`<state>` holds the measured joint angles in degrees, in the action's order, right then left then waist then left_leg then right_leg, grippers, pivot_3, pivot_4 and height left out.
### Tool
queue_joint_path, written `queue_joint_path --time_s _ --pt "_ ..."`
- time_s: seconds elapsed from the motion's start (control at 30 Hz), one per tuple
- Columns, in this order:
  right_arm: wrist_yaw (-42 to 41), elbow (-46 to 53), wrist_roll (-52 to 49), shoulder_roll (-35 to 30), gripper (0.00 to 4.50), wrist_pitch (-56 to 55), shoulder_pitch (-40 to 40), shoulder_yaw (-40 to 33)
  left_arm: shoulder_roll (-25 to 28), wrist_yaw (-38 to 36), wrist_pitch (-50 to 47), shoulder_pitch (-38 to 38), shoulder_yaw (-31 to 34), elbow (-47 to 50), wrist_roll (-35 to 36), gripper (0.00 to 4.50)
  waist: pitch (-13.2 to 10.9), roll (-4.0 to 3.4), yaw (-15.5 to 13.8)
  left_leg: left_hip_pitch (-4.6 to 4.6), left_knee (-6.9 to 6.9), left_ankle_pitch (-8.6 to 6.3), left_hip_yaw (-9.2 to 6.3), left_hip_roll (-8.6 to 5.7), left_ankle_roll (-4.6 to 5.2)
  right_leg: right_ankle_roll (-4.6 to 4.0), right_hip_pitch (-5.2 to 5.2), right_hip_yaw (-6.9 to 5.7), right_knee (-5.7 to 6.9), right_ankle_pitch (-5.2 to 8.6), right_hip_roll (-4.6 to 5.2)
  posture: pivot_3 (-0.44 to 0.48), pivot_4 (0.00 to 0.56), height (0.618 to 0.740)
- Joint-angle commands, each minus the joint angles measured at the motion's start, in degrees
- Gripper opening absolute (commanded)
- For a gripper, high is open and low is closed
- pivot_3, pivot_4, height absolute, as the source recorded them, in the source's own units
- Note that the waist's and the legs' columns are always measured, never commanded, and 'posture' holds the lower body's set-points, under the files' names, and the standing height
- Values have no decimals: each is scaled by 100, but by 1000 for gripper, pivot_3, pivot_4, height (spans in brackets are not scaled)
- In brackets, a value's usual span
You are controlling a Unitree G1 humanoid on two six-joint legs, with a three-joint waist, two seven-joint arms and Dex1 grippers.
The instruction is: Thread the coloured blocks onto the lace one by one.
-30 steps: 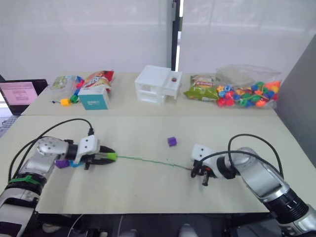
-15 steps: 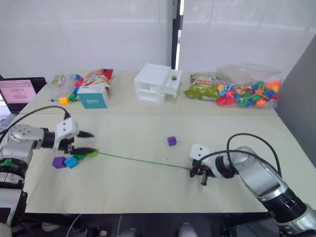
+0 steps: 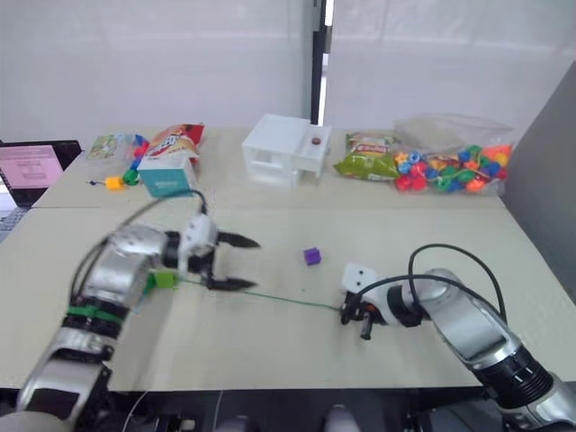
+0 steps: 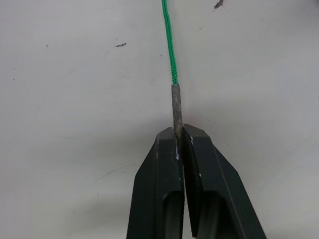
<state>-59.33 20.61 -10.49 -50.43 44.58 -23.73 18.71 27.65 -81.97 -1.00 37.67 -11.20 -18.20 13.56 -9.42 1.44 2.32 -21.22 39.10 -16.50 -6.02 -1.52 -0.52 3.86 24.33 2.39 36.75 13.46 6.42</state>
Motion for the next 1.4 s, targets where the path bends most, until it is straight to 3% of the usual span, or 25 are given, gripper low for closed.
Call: queue_joint_path --time_s 0.03,0.13,0.37,0.6,0.87,1.13,1.4 --pt "1 291 -109 48 0 113 -31 -49 -365 219 -9 7 -228 388 -1 4427 0 0 -8 0 0 0 0 0 0 0 0 0 -3 0 0 0 150 740" --pt "-13 413 -159 119 0 178 -43 -25 -726 341 155 -84 -453 277 -108 4427 0 0 -28 2 6 0 0 -3 0 0 -4 1 -11 0 1 0 150 740" --pt "12 644 -378 227 0 271 64 -45 -1029 577 596 -255 -870 -147 -565 4427 0 0 -58 4 6 0 1 -5 0 0 -4 3 -14 0 2 0 150 740" --pt "41 607 -395 199 0 263 36 -6 -1217 696 705 -369 -1061 -309 -729 2305 0 0 -135 3 9 0 1 -7 0 0 -5 3 -18 0 3 0 150 740" --pt "54 595 -426 174 0 286 13 -2 -1261 776 712 -384 -1070 -350 -755 2305 0 0 -145 3 9 0 1 -8 0 0 -5 3 -18 0 3 0 150 740" --pt "59 587 -447 141 0 298 53 -13 -1271 663 643 -415 -1051 -284 -647 21 0 0 -145 3 9 0 1 -8 0 0 -5 3 -19 0 3 0 150 740" --pt "62 626 -485 129 0 344 66 4 -1268 639 596 -380 -988 -288 -582 21 0 0 -146 4 9 0 1 -8 0 0 -6 3 -19 0 3 0 150 740"
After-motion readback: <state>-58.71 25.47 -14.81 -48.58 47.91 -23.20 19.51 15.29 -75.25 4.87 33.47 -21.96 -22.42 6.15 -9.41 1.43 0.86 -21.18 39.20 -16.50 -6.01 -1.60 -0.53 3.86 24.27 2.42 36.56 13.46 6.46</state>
